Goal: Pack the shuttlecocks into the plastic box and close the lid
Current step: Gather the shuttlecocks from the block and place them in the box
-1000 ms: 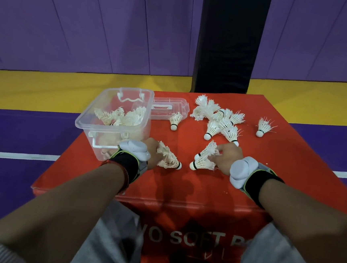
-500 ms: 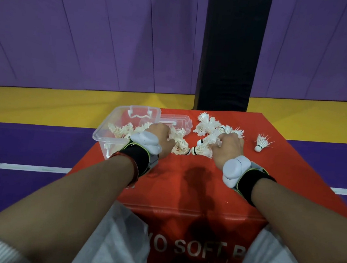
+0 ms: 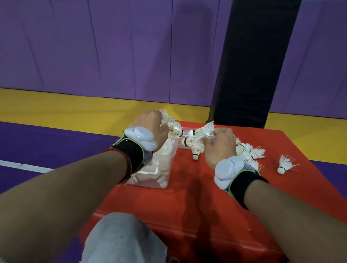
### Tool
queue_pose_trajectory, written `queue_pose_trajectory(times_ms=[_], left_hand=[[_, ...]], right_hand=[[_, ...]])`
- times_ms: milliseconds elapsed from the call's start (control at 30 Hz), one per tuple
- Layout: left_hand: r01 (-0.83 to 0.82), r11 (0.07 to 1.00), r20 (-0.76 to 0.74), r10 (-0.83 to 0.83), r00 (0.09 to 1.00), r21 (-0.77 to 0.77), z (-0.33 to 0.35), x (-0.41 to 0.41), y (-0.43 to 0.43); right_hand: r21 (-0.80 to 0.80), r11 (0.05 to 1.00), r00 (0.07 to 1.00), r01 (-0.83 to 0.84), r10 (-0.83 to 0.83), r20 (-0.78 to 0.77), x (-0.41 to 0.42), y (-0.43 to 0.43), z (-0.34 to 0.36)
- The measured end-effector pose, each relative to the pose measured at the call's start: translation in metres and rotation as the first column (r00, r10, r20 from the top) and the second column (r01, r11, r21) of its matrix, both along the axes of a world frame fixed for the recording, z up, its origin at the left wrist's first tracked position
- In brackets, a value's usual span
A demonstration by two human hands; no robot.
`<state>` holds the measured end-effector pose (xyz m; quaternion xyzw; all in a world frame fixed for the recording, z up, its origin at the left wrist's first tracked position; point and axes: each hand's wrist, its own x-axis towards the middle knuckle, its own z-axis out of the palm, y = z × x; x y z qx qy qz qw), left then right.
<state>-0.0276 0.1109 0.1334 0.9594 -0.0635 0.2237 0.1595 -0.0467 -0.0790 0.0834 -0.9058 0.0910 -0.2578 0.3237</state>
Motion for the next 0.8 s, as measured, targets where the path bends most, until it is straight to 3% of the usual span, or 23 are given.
queue_pose_trajectory(times_ms=[433,800], left_hand=[[-0.145,0.989,0.013,0.146,0.989,-0.025,-0.025,0.031,0.053],[-0.084,0.995,-0.119,0.091,0.989,0.061,-0.052,0.057,0.077]], right_hand=[[-0.021,0.996,0.995,-0.082,0.083,0.048,0.055,0.053,-0.004],[-0.051,0.984,0.985,-0.173,0.172,-0.026,0.077,0.073,-0.023]])
